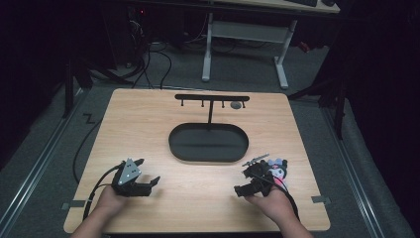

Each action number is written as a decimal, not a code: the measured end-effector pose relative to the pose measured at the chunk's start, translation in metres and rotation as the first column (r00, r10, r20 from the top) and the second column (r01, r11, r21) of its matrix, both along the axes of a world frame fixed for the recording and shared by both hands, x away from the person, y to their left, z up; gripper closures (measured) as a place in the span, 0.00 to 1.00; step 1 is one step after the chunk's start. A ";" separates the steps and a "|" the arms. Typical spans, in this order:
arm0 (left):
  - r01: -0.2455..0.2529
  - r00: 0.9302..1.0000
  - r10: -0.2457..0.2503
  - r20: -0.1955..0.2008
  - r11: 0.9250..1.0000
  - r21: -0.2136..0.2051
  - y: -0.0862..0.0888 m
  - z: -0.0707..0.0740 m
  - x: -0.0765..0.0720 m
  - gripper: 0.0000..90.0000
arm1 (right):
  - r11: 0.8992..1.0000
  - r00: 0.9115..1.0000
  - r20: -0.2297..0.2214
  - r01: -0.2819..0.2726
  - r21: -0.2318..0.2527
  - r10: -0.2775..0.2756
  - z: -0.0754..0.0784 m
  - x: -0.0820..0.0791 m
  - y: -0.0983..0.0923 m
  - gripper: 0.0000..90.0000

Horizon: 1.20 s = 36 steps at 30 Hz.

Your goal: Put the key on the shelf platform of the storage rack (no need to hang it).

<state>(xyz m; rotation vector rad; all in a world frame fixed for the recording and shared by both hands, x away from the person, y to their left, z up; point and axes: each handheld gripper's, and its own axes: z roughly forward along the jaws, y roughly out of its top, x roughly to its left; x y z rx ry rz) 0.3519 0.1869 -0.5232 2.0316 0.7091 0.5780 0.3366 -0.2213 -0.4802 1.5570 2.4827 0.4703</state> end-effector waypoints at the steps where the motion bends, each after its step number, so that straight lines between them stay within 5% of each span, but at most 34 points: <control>1: 0.002 1.000 -0.002 0.000 1.000 0.002 0.000 0.000 0.000 0.17 | 1.000 1.000 -0.023 -0.004 0.006 0.004 0.001 0.000 -0.001 0.19; 12: 0.005 1.000 -0.005 0.001 1.000 0.006 0.000 0.000 -0.001 0.17 | 0.998 0.996 -0.062 0.056 -0.005 -0.057 0.020 -0.002 -0.018 0.24; 27: 0.000 1.000 0.000 -0.002 1.000 0.003 0.000 0.000 0.000 0.17 | 0.988 0.987 -0.045 0.152 -0.040 -0.154 0.045 0.000 -0.055 0.27; 36: 0.000 1.000 0.000 -0.003 1.000 0.003 0.000 0.000 0.000 0.17 | 0.974 0.974 -0.042 0.222 -0.053 -0.224 0.041 -0.001 -0.073 0.26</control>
